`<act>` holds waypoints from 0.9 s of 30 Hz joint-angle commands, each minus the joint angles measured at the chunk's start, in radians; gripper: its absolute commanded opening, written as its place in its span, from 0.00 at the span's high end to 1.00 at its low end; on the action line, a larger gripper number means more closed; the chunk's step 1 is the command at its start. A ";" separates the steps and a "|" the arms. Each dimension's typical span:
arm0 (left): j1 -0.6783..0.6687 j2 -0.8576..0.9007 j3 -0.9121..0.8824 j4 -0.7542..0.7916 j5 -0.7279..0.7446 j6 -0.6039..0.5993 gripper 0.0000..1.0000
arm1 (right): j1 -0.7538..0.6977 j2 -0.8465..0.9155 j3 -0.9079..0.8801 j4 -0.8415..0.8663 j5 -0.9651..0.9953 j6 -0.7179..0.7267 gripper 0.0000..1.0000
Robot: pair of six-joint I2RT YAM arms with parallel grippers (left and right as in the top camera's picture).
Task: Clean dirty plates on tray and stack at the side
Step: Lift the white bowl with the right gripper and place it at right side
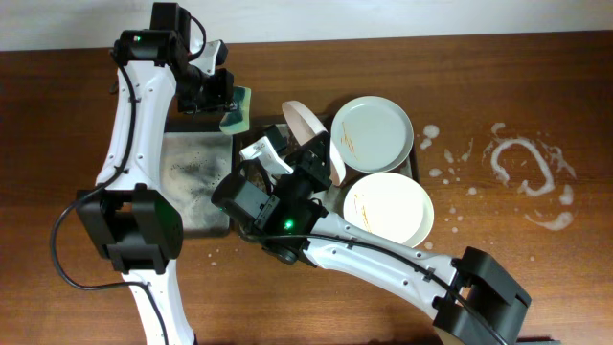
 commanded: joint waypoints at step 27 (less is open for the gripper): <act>0.002 -0.007 0.010 -0.002 0.000 -0.010 0.99 | -1.438 -0.238 0.016 -0.389 -1.839 0.457 0.96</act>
